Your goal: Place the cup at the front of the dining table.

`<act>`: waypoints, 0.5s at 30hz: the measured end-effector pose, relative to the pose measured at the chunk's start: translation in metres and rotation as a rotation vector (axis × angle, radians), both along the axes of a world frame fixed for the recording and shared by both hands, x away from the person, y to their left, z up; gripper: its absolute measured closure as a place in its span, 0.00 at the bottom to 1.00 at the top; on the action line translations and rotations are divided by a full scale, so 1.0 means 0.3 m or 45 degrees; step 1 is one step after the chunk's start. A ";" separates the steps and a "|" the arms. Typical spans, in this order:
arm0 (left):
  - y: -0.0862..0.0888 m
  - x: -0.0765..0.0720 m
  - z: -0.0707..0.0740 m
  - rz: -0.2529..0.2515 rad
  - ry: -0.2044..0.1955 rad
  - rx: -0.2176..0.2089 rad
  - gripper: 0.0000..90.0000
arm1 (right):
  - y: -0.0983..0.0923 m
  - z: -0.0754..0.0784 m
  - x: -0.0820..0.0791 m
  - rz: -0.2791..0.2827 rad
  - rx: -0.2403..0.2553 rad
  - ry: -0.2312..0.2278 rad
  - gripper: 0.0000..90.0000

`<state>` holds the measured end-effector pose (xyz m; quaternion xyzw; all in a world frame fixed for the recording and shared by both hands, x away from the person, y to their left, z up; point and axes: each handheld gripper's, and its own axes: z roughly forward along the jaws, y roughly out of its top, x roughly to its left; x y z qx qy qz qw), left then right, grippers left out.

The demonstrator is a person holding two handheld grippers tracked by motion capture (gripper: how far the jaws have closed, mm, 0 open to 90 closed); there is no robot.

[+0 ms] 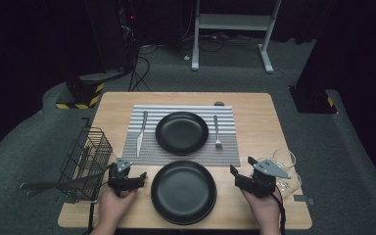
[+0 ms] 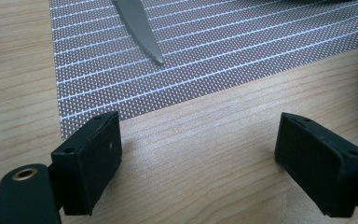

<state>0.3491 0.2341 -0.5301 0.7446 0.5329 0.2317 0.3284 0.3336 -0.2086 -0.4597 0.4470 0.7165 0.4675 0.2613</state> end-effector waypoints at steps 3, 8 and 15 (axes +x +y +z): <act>0.000 0.000 0.000 0.000 0.000 0.000 0.17 | -0.024 0.003 0.003 -0.036 0.022 0.002 0.31; 0.000 0.000 0.000 0.000 0.000 0.000 0.17 | -0.049 -0.005 0.005 -0.081 0.014 0.010 0.34; 0.000 0.000 0.000 0.000 0.000 0.000 0.17 | -0.080 -0.007 0.000 -0.123 0.026 0.008 0.40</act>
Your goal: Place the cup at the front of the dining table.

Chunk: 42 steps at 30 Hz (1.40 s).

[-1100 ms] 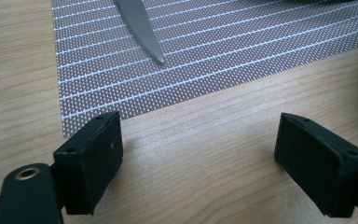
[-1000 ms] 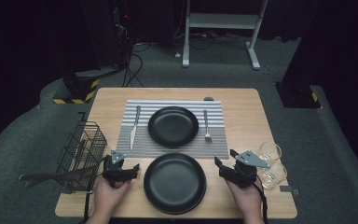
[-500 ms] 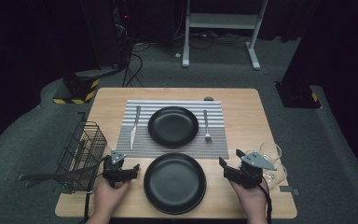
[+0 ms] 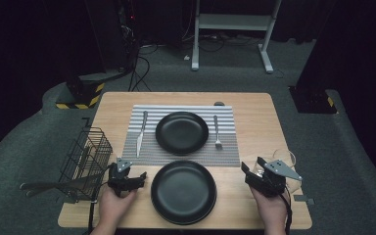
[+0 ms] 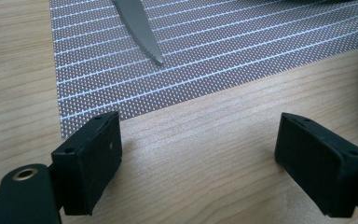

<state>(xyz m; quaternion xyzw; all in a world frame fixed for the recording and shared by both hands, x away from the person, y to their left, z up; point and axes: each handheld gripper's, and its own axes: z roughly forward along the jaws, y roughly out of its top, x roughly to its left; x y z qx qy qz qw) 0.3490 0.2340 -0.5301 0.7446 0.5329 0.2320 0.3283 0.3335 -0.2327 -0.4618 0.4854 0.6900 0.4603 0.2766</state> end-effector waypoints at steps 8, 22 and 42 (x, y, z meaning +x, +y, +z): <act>0.000 0.000 0.000 0.000 0.000 0.000 0.17 | -0.011 -0.008 -0.006 -0.029 0.004 0.002 0.47; 0.000 -0.001 0.000 0.001 -0.001 0.001 0.17 | -0.033 -0.045 -0.001 -0.065 0.019 0.033 0.58; -0.001 -0.001 0.000 0.001 -0.003 0.002 0.17 | -0.029 -0.075 -0.006 -0.086 -0.013 0.043 0.74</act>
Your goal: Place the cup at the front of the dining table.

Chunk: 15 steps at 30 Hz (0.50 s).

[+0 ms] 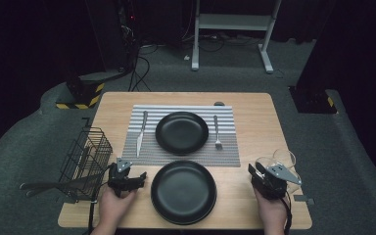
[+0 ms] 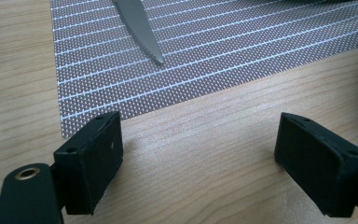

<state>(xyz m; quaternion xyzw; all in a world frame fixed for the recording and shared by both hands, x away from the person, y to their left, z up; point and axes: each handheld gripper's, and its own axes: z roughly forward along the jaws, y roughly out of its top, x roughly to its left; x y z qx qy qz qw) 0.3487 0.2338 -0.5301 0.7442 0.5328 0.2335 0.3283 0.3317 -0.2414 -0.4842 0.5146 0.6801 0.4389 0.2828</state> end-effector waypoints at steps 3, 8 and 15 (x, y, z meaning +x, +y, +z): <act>0.000 0.000 0.000 0.000 0.000 0.000 0.17 | -0.001 -0.005 0.001 -0.004 0.000 0.007 0.74; 0.000 0.000 0.000 -0.001 0.000 -0.001 0.18 | 0.000 -0.011 0.004 -0.006 -0.006 0.009 0.76; 0.000 0.000 0.000 -0.001 -0.001 0.000 0.18 | 0.001 -0.012 0.003 -0.010 -0.016 0.004 0.78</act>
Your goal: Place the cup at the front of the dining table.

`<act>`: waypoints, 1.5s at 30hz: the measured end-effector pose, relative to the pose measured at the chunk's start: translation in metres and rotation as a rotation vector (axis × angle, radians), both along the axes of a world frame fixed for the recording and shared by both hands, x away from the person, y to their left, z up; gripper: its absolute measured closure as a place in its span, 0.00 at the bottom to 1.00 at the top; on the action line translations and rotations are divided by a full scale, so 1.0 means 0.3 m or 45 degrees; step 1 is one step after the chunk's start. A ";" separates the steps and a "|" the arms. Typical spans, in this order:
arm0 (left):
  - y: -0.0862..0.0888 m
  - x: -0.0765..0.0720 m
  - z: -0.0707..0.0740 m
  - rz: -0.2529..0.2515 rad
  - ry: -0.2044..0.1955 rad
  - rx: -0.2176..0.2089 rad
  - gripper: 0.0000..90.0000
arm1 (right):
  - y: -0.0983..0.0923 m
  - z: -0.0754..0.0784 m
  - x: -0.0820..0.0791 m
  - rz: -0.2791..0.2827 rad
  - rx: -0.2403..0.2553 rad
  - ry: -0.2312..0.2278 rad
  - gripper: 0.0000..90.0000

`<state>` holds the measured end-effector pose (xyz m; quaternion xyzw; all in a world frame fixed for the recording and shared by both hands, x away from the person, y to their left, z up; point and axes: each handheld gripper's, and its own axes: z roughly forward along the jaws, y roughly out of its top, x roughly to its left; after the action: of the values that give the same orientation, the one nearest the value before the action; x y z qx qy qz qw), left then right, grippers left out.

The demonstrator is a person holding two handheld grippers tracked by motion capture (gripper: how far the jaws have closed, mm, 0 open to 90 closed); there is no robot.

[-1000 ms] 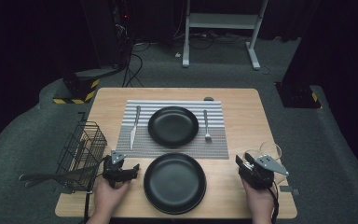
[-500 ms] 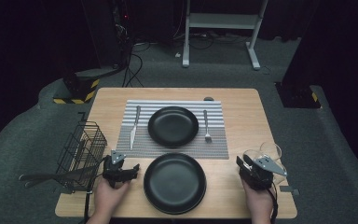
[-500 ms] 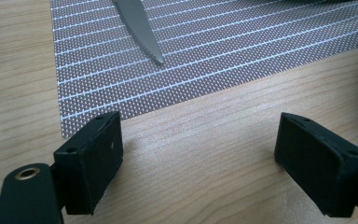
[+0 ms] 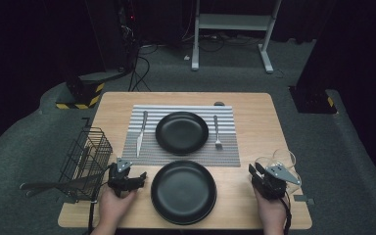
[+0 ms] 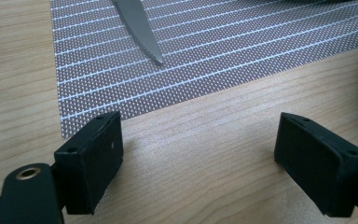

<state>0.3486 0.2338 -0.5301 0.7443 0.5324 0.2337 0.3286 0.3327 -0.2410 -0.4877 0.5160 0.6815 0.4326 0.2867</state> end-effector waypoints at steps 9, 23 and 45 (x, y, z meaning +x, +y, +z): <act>0.000 0.000 0.000 -0.001 0.000 0.000 0.18 | 0.003 -0.001 -0.001 -0.001 -0.010 -0.007 0.83; 0.000 -0.001 0.000 -0.003 -0.002 0.001 0.18 | 0.005 0.000 -0.003 0.001 -0.037 -0.027 0.89; -0.001 -0.001 0.000 -0.005 -0.004 0.001 0.19 | 0.076 -0.002 -0.004 0.109 -0.040 -0.037 0.89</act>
<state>0.3482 0.2335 -0.5300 0.7451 0.5303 0.2342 0.3297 0.3316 -0.2181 -0.4884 0.4754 0.7055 0.4412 0.2858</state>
